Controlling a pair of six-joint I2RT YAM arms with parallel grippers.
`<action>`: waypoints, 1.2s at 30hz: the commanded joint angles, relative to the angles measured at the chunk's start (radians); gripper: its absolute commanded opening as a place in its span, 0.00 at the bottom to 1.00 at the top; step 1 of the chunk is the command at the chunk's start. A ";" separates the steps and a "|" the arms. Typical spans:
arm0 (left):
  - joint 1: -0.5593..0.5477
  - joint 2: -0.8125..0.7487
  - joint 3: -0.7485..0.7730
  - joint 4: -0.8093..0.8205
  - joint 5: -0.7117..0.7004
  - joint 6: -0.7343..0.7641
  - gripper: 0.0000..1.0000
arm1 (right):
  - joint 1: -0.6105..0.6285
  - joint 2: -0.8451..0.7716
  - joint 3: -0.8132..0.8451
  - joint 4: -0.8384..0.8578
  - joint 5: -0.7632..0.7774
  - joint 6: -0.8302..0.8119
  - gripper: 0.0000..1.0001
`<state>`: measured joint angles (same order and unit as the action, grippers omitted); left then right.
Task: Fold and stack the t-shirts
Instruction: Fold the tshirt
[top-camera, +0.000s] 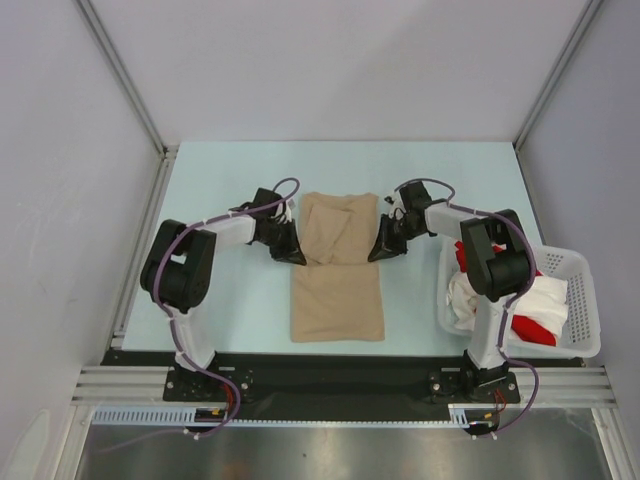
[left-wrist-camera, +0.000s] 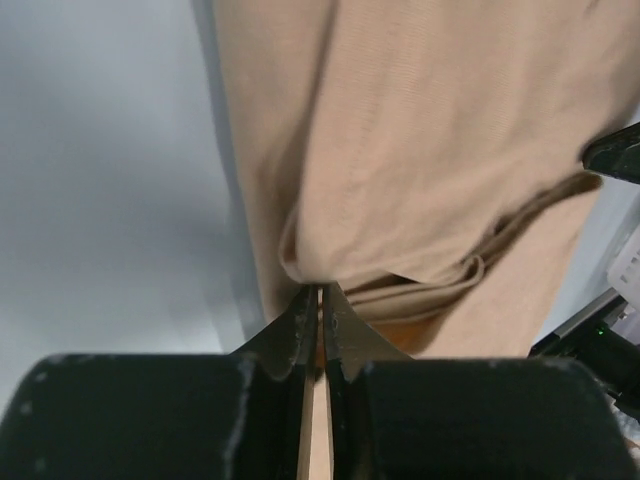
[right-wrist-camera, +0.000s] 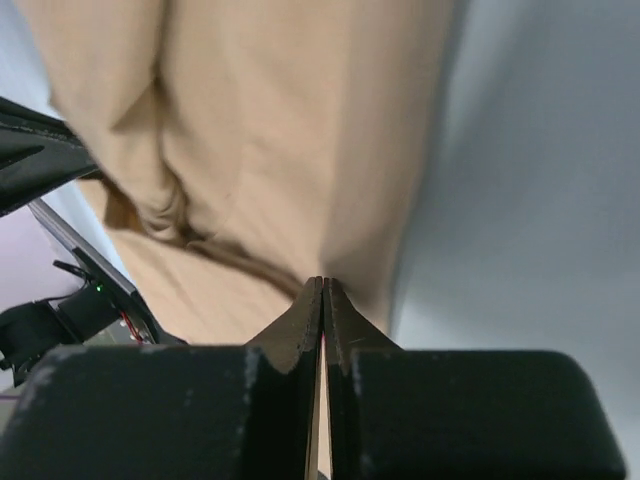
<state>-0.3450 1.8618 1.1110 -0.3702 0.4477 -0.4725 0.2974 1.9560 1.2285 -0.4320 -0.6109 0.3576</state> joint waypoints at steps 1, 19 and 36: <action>0.020 0.049 0.035 -0.022 -0.024 0.008 0.08 | -0.024 0.052 0.016 0.013 -0.012 0.021 0.02; 0.038 -0.163 0.047 -0.206 -0.276 0.075 0.62 | -0.012 -0.145 0.135 -0.307 0.381 -0.132 0.11; -0.201 -0.704 -0.580 -0.128 -0.092 -0.408 0.64 | 0.167 -0.651 -0.526 -0.196 0.024 0.113 0.72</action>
<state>-0.5316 1.2049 0.5724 -0.5636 0.3275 -0.7265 0.4477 1.3552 0.7593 -0.7029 -0.4999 0.3893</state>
